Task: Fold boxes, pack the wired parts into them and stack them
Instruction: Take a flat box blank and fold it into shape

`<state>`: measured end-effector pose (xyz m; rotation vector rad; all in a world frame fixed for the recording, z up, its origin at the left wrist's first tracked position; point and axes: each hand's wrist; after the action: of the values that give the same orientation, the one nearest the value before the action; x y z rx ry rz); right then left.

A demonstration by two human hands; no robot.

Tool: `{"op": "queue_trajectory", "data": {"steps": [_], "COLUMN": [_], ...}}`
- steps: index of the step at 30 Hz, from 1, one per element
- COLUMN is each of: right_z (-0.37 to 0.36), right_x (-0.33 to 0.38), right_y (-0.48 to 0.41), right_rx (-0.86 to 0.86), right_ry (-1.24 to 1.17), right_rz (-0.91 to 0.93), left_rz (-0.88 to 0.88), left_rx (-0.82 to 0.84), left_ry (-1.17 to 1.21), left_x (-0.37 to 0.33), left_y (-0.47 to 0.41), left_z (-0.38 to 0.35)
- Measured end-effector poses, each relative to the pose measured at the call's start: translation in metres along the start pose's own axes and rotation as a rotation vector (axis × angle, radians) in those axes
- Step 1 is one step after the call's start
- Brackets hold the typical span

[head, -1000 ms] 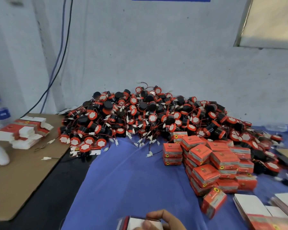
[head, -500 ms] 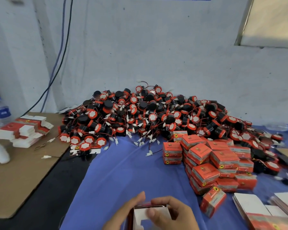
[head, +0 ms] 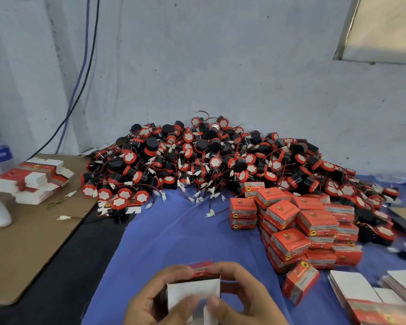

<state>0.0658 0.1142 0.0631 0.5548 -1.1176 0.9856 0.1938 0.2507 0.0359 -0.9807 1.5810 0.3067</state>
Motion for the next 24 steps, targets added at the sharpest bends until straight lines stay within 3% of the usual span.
{"op": "queue_trajectory", "data": {"steps": [3,7,12,17,22,24], "right_z": [-0.013,-0.022,-0.004,-0.009,0.000,0.000], "right_x": [-0.003,0.001,0.003,0.009,0.003,0.004], "right_y": [-0.001,0.006,0.008,0.008,0.004,0.002], "right_rx": [-0.176,-0.246,0.006,-0.112,0.052,0.017], "right_ry": [0.029,0.149,0.188,0.049,-0.325,-0.289], "right_rz": [0.045,0.107,0.066,0.101,0.034,0.041], "left_rz": [-0.078,0.012,0.109,0.112,0.016,0.032], "left_rx": [0.053,-0.112,-0.143,-0.109,-0.037,0.024], "left_ry": [-0.052,-0.020,0.035,0.076,0.031,0.050], "left_x": [-0.004,-0.006,-0.020,-0.026,-0.031,-0.035], "left_y": [0.001,0.000,-0.007,-0.004,-0.007,-0.010], "left_z": [-0.008,-0.008,-0.003,-0.014,-0.012,-0.010]}}
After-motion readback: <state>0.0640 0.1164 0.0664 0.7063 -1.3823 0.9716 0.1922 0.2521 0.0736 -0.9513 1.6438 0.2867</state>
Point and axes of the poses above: each hand's wrist, its own y-axis away from the middle knuckle, its own z-axis out of the back of the hand, x = y × z, and after that the axes turned 13 degrees about y, right-handed
